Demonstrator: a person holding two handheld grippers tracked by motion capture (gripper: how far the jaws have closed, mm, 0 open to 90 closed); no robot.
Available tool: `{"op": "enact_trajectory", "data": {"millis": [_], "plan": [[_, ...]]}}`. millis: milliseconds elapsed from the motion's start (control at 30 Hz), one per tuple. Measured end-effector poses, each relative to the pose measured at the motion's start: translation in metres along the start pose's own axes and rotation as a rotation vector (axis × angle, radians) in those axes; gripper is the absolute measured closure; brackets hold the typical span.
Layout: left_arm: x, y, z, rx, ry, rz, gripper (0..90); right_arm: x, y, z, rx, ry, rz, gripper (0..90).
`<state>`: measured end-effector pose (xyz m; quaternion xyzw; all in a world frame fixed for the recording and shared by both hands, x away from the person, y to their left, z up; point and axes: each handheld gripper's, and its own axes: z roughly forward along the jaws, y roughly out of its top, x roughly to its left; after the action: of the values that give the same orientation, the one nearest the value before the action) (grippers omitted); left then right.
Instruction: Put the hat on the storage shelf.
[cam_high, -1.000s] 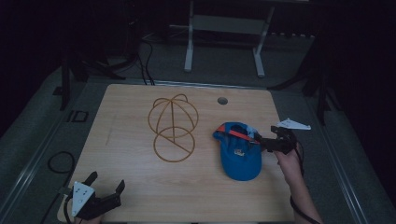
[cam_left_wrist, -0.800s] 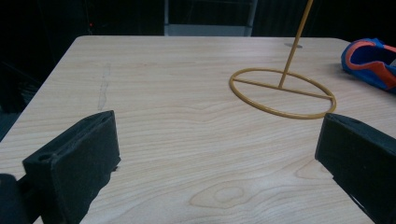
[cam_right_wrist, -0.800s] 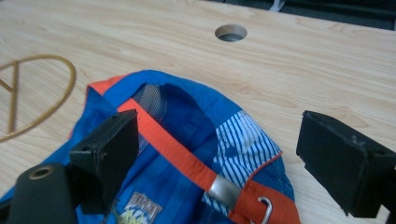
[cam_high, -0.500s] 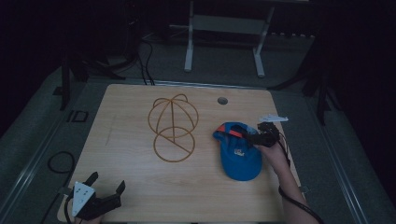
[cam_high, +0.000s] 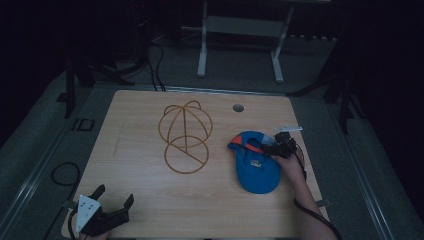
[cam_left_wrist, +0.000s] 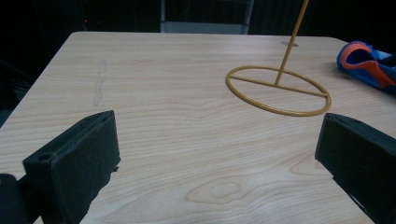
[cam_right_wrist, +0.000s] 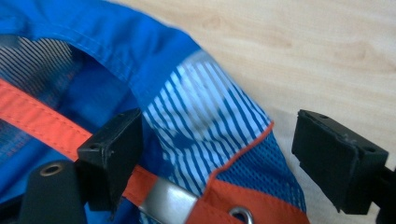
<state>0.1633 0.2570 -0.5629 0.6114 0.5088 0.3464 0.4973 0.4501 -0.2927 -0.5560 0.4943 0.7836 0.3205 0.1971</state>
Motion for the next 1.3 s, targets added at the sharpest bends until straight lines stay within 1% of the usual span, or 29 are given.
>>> {"op": "enact_trajectory", "data": {"millis": [33, 100, 133, 200, 233, 267, 367, 433, 467, 600, 633, 733, 867, 933, 967, 1033, 1067, 1167, 1300], "plan": [[0.000, 0.000, 0.000, 0.000, -0.002, -0.002, 0.1, 0.000, -0.002, 0.002, 0.014, 0.001, 0.002, 17.7], [0.000, 0.000, 0.000, 0.000, 0.001, -0.004, 0.1, 0.000, -0.004, 0.001, 0.001, -0.013, -0.014, 20.7], [0.000, 0.000, 0.000, -0.001, 0.001, -0.006, 0.1, 0.001, -0.004, 0.001, -0.002, -0.012, -0.021, 24.5], [0.000, 0.000, 0.000, -0.001, 0.003, -0.006, 0.1, 0.003, -0.004, -0.001, -0.012, 0.003, -0.043, 37.1], [0.000, 0.000, 0.000, -0.001, 0.001, -0.008, 0.1, 0.005, -0.003, -0.002, -0.013, -0.004, -0.052, 43.0], [0.000, 0.000, 0.000, -0.001, 0.002, -0.008, 0.1, 0.007, -0.003, -0.003, -0.015, -0.012, -0.061, 51.6], [0.000, 0.000, 0.000, 0.000, 0.000, -0.008, 0.1, 0.011, -0.002, -0.003, -0.019, -0.016, -0.061, 68.6], [0.000, 0.000, 0.000, -0.001, -0.002, -0.010, 0.1, 0.014, -0.001, -0.003, -0.012, -0.012, -0.074, 79.5], [0.000, 0.000, 0.000, -0.001, -0.002, -0.010, 0.1, 0.016, 0.000, -0.003, -0.008, -0.014, -0.086, 81.8], [-0.001, 0.001, 0.000, -0.003, -0.005, -0.010, 0.1, 0.020, 0.004, -0.003, 0.020, -0.030, -0.104, 85.4], [-0.001, 0.001, -0.001, -0.001, -0.006, -0.010, 0.1, 0.021, 0.005, -0.004, 0.020, -0.033, -0.102, 85.8], [-0.001, 0.001, -0.001, -0.005, -0.003, -0.014, 0.1, 0.024, 0.009, -0.010, 0.004, -0.018, -0.099, 86.1], [-0.002, 0.003, -0.001, -0.004, -0.006, -0.022, 0.1, 0.028, 0.017, -0.023, -0.030, -0.008, -0.110, 86.2], [-0.002, 0.003, -0.002, -0.005, -0.013, -0.026, 0.1, 0.031, 0.022, -0.030, -0.058, 0.007, -0.108, 86.2], [-0.003, 0.004, -0.002, -0.006, -0.007, -0.022, 0.1, 0.032, 0.024, -0.034, -0.067, 0.011, -0.111, 86.3], [-0.004, 0.004, -0.002, -0.008, -0.012, -0.021, 0.1, 0.036, 0.028, -0.042, -0.088, 0.022, -0.112, 86.3], [-0.004, 0.004, -0.002, -0.009, -0.008, -0.019, 0.1, 0.038, 0.030, -0.046, -0.101, 0.028, -0.113, 86.3], [-0.006, 0.005, -0.002, -0.002, -0.012, -0.014, 0.1, 0.043, 0.037, -0.059, -0.130, 0.034, -0.116, 86.3], [-0.008, 0.005, -0.002, 0.002, -0.038, -0.007, 0.1, 0.050, 0.048, -0.077, -0.172, 0.042, -0.112, 86.3]]}}
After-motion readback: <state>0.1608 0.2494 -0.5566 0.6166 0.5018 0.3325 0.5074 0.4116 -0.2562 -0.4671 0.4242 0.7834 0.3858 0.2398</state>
